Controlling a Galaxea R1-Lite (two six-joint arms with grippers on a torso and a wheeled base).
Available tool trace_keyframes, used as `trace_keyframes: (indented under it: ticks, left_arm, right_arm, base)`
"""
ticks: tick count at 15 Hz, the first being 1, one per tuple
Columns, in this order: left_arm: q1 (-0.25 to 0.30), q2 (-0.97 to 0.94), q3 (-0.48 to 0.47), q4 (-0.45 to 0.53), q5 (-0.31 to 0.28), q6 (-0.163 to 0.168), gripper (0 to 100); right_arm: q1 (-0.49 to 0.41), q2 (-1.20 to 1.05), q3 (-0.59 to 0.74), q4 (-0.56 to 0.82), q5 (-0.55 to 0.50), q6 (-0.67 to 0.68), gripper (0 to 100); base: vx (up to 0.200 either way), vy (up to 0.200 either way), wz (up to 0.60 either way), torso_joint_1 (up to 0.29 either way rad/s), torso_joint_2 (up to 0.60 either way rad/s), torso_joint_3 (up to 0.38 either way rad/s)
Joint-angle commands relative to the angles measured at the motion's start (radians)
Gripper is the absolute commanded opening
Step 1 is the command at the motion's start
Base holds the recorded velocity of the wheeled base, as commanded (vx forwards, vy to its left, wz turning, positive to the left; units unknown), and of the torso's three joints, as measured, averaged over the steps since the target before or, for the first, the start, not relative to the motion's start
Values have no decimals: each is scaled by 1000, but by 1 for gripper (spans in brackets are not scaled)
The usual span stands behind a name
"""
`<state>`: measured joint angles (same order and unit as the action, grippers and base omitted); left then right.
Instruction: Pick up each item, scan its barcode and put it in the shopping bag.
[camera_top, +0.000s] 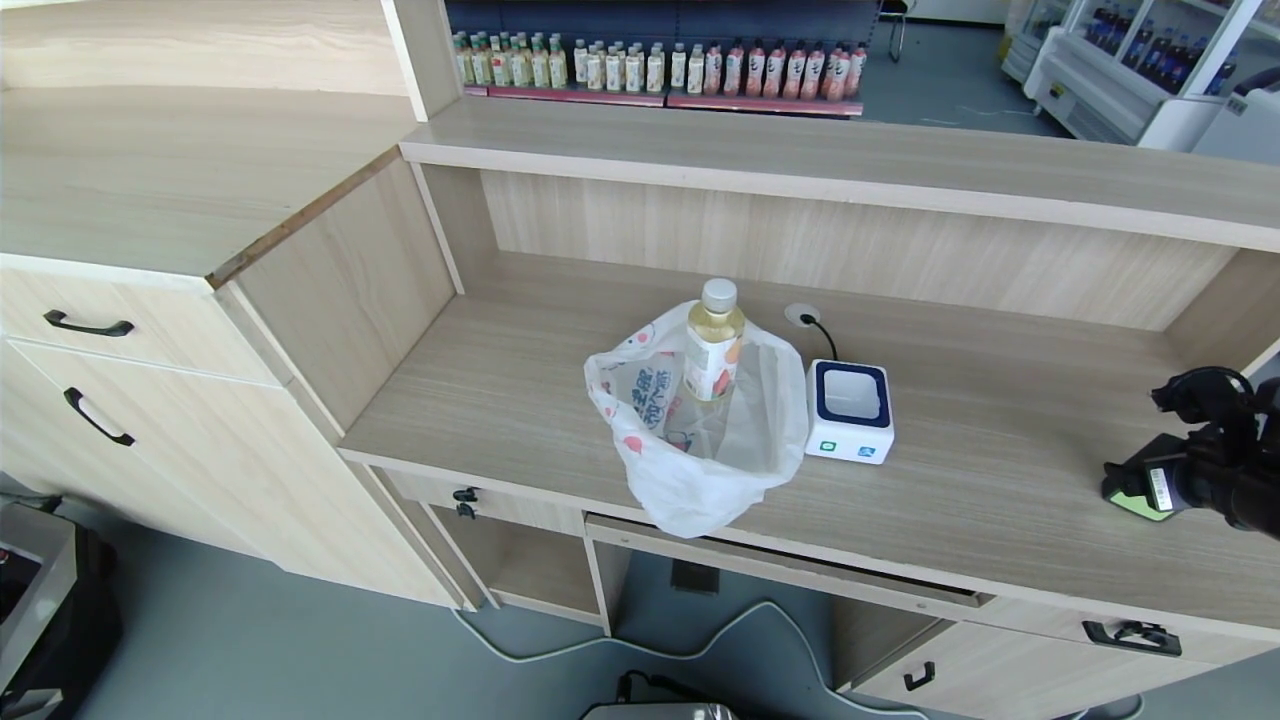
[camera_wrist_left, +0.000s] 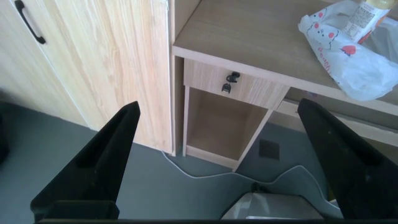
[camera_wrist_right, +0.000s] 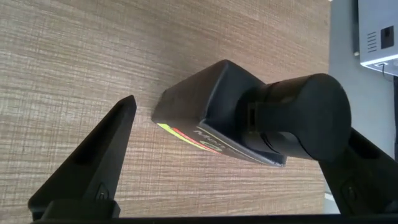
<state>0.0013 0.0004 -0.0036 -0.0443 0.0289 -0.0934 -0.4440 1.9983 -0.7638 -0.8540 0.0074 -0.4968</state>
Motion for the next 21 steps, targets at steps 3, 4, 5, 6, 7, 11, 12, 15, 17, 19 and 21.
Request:
trace_keyframes:
  ticks: [3, 4, 5, 6, 7, 11, 12, 15, 17, 19, 21]
  left_arm:
    - [0, 0, 1, 0, 2, 0, 100]
    - [0, 0, 1, 0, 0, 0, 100]
    - [0, 0, 1, 0, 0, 0, 100]
    - [0, 0, 1, 0, 0, 0, 100]
    - [0, 0, 1, 0, 0, 0, 100]
    - [0, 0, 1, 0, 0, 0, 100]
    - [0, 0, 1, 0, 0, 0, 100]
    - [0, 0, 1, 0, 0, 0, 100]
    - [0, 0, 1, 0, 0, 0, 100]
    - [0, 0, 1, 0, 0, 0, 100]
    - [0, 0, 1, 0, 0, 0, 100]
  right_arm:
    - [2, 37, -19, -2, 0, -5, 100]
    - [2, 42, -20, -2, 2, -6, 100]
    - [5, 43, -26, -2, 2, -5, 100]
    - [11, 50, -31, -2, 0, 0, 100]
    - [16, 54, -38, -2, 2, 1, 100]
    - [25, 76, -38, -43, 36, 14, 0]
    - [27, 77, -38, -45, 36, 12, 0]
    - [36, 82, -37, -46, 36, 6, 0]
    - [38, 80, -38, -46, 36, 6, 0]
    - [44, 65, -38, -53, 36, -9, 0]
    - [44, -15, -31, -57, 34, -94, 0]
  base:
    - [0, 0, 0, 0, 0, 0]
    - [0, 0, 0, 0, 0, 0]
    - [0, 0, 0, 0, 0, 0]
    - [0, 0, 0, 0, 0, 0]
    - [0, 0, 0, 0, 0, 0]
    - [0, 0, 0, 0, 0, 0]
    - [0, 0, 0, 0, 0, 0]
    - [0, 0, 0, 0, 0, 0]
    - [0, 0, 0, 0, 0, 0]
    - [0, 0, 0, 0, 0, 0]
    - [0, 0, 0, 0, 0, 0]
